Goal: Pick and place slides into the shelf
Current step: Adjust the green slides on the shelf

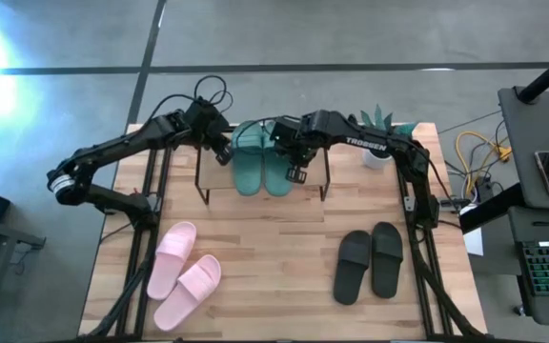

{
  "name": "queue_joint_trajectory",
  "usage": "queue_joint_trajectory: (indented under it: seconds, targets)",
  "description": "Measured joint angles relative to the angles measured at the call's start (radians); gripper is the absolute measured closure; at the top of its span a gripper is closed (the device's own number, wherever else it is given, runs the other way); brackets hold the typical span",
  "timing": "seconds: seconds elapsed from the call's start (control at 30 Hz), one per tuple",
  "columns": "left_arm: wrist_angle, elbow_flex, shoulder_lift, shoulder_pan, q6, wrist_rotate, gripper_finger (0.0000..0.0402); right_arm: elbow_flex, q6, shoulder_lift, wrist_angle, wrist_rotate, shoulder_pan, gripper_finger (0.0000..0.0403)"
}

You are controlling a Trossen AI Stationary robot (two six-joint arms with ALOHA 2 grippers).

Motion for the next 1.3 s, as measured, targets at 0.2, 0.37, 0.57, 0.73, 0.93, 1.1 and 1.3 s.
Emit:
queue_joint_trajectory:
  seconds: [0.2, 0.37, 0.57, 0.73, 0.93, 1.1, 1.3]
  targets:
    - [0.001, 0.0, 0.0, 0.0, 0.008, -0.003, 0.04, 0.0, 0.016, 0.0, 0.0, 0.0, 0.019, 0.0394]
    - [-0.079, 0.0, -0.026, 0.0, 0.047, -0.04, 0.04, 0.0, 0.024, 0.0, -0.095, 0.013, 0.018, 0.0394]
    - [-0.177, 0.003, -0.118, 0.0, 0.052, -0.076, 0.04, 0.001, 0.037, -0.001, -0.149, 0.106, 0.018, 0.0394]
    - [-0.177, 0.003, -0.19, -0.001, -0.028, 0.027, 0.04, 0.014, 0.036, -0.001, -0.08, 0.058, 0.018, 0.0394]
    - [-0.199, 0.001, -0.24, -0.003, -0.055, 0.048, 0.04, 0.047, 0.082, -0.001, -0.088, -0.034, 0.023, 0.0394]
    - [-0.199, 0.001, -0.253, -0.003, -0.055, 0.048, 0.04, 0.064, 0.054, -0.002, -0.035, -0.076, 0.025, 0.0394]
    - [-0.199, 0.001, -0.236, -0.003, -0.055, 0.048, 0.04, 0.064, 0.032, -0.002, 0.029, -0.067, 0.002, 0.0394]
